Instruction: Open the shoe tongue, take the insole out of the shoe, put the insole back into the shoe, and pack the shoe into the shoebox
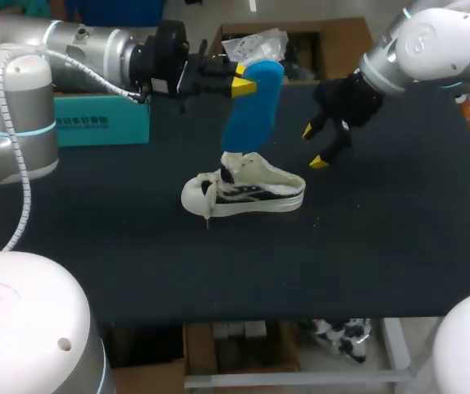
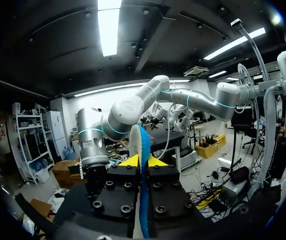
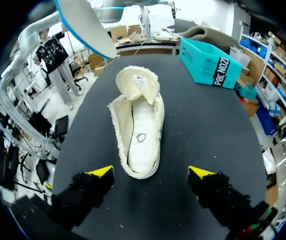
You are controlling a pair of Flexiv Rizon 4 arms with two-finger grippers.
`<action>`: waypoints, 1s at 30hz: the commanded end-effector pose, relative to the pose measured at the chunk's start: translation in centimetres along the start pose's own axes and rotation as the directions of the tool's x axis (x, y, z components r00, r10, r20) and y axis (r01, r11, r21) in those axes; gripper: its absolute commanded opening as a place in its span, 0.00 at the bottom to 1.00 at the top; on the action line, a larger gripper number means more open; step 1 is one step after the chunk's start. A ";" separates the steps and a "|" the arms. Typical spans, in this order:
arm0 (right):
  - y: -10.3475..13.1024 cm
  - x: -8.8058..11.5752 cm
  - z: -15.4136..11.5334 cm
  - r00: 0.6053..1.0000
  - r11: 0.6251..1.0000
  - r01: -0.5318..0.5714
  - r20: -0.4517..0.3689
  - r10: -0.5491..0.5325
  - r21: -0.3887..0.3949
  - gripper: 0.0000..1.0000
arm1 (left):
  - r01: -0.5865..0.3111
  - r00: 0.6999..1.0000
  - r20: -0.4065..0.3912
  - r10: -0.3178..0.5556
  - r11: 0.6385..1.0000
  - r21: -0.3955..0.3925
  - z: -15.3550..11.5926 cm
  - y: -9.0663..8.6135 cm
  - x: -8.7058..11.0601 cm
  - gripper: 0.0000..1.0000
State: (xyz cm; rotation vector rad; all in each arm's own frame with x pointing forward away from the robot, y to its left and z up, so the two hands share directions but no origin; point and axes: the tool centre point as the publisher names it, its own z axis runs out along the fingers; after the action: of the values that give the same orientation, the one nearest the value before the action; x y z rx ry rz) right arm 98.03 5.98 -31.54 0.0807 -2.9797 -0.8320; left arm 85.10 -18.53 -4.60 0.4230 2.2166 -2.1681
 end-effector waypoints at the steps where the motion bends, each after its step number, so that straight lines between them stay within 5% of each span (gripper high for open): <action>1: 1.4 -0.6 0.6 1.000 0.993 0.001 -0.022 0.001 0.115 1.00 | 0.008 0.976 0.217 -0.013 1.000 0.022 -3.3 -0.1 2.3 0.00; 12: 4.8 -0.8 2.5 1.000 0.966 0.017 -0.028 -0.010 0.258 1.00 | 0.058 0.904 0.420 -0.081 0.996 0.068 -10.2 1.4 4.1 0.00; 30: 8.3 -1.7 6.5 1.000 0.891 -0.003 0.004 0.001 0.454 1.00 | 0.121 0.815 0.549 -0.185 0.981 0.150 -16.7 3.0 4.5 0.00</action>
State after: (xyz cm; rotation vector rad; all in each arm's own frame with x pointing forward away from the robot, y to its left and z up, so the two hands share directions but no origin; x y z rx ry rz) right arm 98.45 15.50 -32.63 0.0927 -3.1039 -0.3159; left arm 84.87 -1.53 -7.69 -0.2371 1.9276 -2.1914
